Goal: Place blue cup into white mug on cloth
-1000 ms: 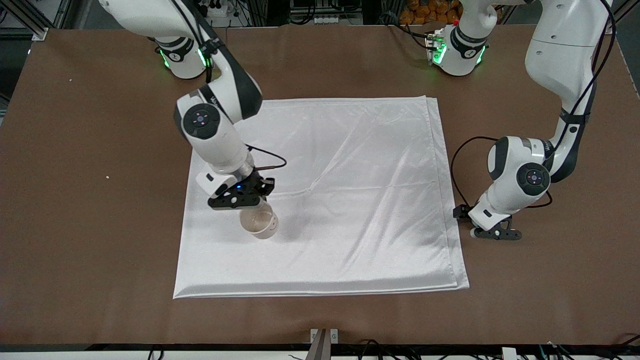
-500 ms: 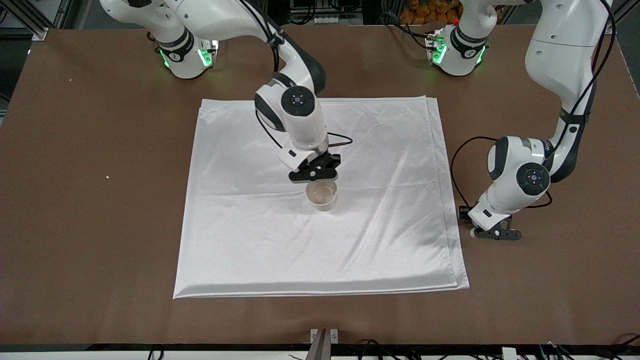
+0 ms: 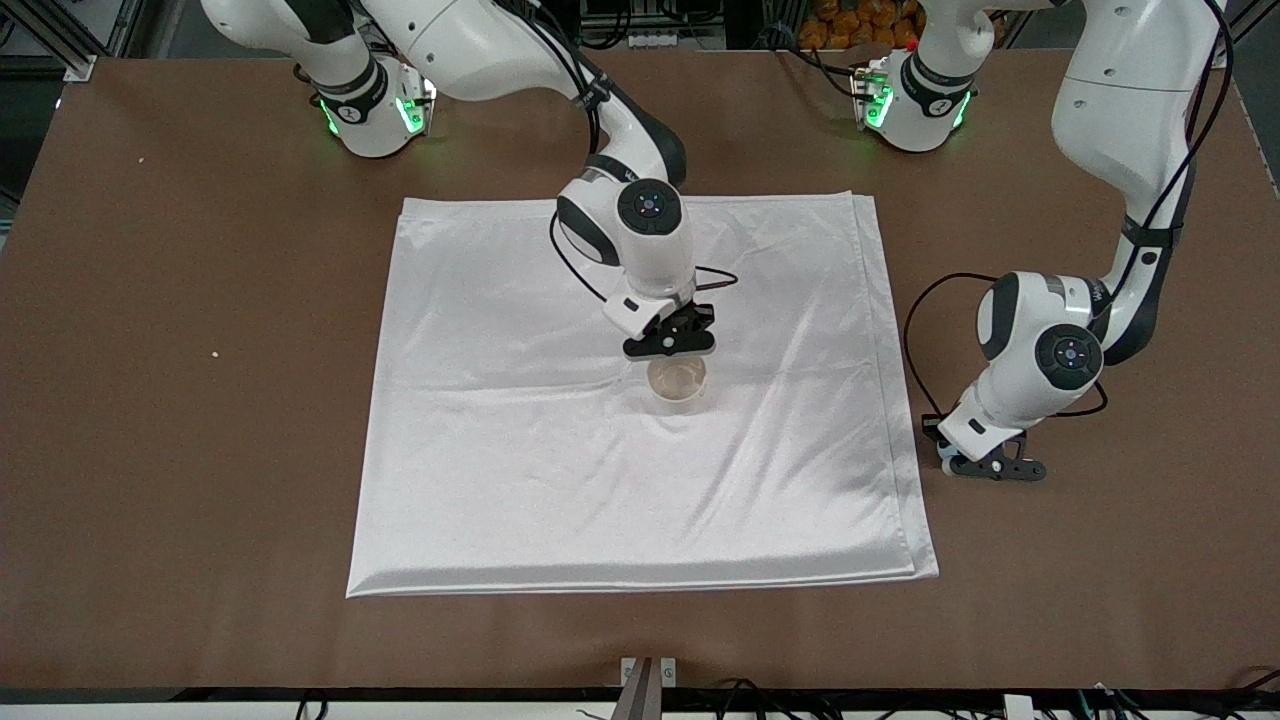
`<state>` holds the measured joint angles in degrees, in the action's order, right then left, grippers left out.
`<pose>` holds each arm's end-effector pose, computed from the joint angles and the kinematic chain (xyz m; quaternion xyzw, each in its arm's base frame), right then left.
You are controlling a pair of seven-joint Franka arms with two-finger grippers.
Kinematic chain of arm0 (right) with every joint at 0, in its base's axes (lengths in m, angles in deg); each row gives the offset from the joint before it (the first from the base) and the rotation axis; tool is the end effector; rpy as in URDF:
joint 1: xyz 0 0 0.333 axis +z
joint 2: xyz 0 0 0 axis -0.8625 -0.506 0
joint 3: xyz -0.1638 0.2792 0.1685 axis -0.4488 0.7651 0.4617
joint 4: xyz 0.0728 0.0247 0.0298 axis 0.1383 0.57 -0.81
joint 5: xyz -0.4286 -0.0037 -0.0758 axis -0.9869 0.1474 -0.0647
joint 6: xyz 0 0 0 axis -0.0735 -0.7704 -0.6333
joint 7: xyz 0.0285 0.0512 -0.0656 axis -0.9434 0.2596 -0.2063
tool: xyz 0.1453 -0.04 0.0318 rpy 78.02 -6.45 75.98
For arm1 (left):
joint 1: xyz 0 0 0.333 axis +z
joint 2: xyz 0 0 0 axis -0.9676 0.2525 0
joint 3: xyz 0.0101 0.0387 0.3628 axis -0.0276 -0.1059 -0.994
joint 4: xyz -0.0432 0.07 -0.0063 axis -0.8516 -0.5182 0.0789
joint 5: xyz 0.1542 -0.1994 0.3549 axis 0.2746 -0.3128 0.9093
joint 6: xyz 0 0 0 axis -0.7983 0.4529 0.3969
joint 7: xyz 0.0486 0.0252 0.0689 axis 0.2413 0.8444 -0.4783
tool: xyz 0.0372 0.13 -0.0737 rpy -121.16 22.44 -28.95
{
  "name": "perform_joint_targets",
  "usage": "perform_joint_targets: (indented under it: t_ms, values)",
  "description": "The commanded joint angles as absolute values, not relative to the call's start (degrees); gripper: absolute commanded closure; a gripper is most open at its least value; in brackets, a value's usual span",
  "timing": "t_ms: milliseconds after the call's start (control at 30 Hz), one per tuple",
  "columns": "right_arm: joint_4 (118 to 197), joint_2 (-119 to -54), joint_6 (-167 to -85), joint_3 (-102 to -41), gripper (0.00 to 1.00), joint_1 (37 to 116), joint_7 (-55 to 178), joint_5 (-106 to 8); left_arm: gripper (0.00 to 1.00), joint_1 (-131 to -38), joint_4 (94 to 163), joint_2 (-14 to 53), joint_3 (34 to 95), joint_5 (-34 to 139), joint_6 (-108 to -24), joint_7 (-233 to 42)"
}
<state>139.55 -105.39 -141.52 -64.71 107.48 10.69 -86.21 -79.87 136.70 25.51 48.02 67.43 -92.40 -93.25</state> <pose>0.5352 0.6134 0.2299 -0.9979 -0.0268 -0.0337 0.0485 0.6934 -0.0748 0.1772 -0.9978 0.0553 -0.0306 0.0205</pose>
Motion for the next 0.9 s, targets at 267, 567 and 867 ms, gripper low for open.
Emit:
perform_joint_targets:
  t_ms: [267,567,867]
  values:
    - [134.2,-109.1,-141.3,-65.2,0.68,109.1,9.3,-87.2,1.0,-79.8,137.2,24.9,48.2,68.6,-93.1,-92.4]
    - [134.6,-104.9,-139.7,-64.9,0.0,107.3,9.3,-86.8,1.0,-80.2,137.1,23.3,48.1,68.6,-92.7,-92.7]
    - [135.3,-95.0,-126.8,-64.5,0.0,103.4,9.4,-86.5,1.0,-81.2,136.4,18.4,48.7,68.6,-85.0,-93.6]
